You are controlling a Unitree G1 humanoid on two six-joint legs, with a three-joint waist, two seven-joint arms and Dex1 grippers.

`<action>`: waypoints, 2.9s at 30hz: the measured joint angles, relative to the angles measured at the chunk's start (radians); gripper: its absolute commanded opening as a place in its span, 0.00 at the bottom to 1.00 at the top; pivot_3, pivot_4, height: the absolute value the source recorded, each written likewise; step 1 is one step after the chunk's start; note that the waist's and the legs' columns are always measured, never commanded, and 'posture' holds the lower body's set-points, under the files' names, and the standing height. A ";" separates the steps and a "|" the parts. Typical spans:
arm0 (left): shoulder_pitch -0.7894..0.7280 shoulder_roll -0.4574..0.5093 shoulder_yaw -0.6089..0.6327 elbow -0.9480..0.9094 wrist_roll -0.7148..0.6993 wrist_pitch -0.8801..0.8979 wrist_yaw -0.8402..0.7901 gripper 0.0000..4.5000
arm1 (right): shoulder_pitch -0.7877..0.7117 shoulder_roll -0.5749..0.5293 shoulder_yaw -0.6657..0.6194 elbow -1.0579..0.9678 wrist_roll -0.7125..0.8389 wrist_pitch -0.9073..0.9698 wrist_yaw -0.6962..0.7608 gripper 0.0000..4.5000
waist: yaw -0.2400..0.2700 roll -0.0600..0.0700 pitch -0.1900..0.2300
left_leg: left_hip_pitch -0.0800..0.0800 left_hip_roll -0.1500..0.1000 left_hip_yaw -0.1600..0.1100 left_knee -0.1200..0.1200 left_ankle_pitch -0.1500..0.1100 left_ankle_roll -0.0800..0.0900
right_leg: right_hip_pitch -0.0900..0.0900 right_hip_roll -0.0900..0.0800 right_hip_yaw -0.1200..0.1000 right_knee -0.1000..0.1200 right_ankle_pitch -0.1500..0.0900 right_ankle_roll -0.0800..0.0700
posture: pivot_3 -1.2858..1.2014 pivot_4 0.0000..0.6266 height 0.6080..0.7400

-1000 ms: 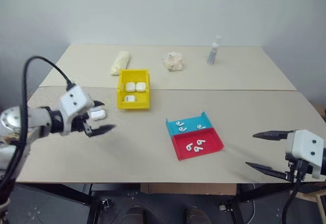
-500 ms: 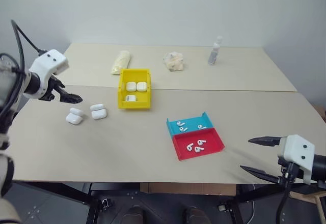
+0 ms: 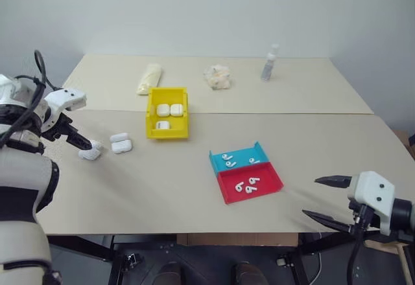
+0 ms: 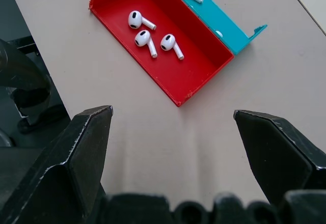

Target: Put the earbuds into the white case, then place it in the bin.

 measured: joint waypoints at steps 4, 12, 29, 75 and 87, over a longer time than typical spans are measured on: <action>0.026 -0.015 0.040 0.034 0.020 -0.011 0.074 1.00 | 0.008 0.005 0.000 -0.014 0.000 0.014 -0.017 0.98 | 0.002 0.000 0.000 | 0.000 0.000 0.000 0.000 0.000 0.000 | 0.000 0.000 0.000 0.001 0.000 0.000 | 0.52 0.24 1.00; 0.051 -0.069 0.125 0.056 0.021 0.028 0.139 1.00 | 0.005 0.004 0.010 -0.017 -0.002 0.029 -0.035 0.98 | 0.006 -0.001 0.000 | 0.000 0.000 0.000 0.001 0.000 0.000 | 0.000 0.000 0.000 0.001 0.000 0.000 | 0.52 0.24 1.00; 0.128 -0.096 0.216 0.066 0.021 0.029 0.232 1.00 | 0.009 0.003 0.014 -0.025 -0.030 0.054 -0.054 0.98 | 0.006 -0.001 0.000 | 0.000 0.000 0.000 0.001 0.000 0.000 | 0.000 0.000 0.000 0.002 0.000 0.000 | 0.52 0.24 1.00; 0.166 -0.120 0.273 0.065 0.059 -0.064 0.248 0.60 | 0.030 0.003 0.014 -0.049 -0.059 0.066 -0.074 1.00 | 0.006 0.000 -0.002 | 0.004 -0.001 0.000 0.001 0.000 0.000 | 0.002 0.000 0.000 0.004 0.000 0.000 | 0.52 0.24 1.00; 0.119 -0.049 0.258 0.039 0.067 -0.173 0.040 0.60 | 0.022 0.003 0.014 -0.046 -0.059 0.066 -0.061 1.00 | 0.006 -0.002 -0.001 | 0.001 0.000 0.000 0.001 0.000 0.000 | 0.001 0.000 -0.001 0.003 0.000 0.000 | 0.52 0.24 1.00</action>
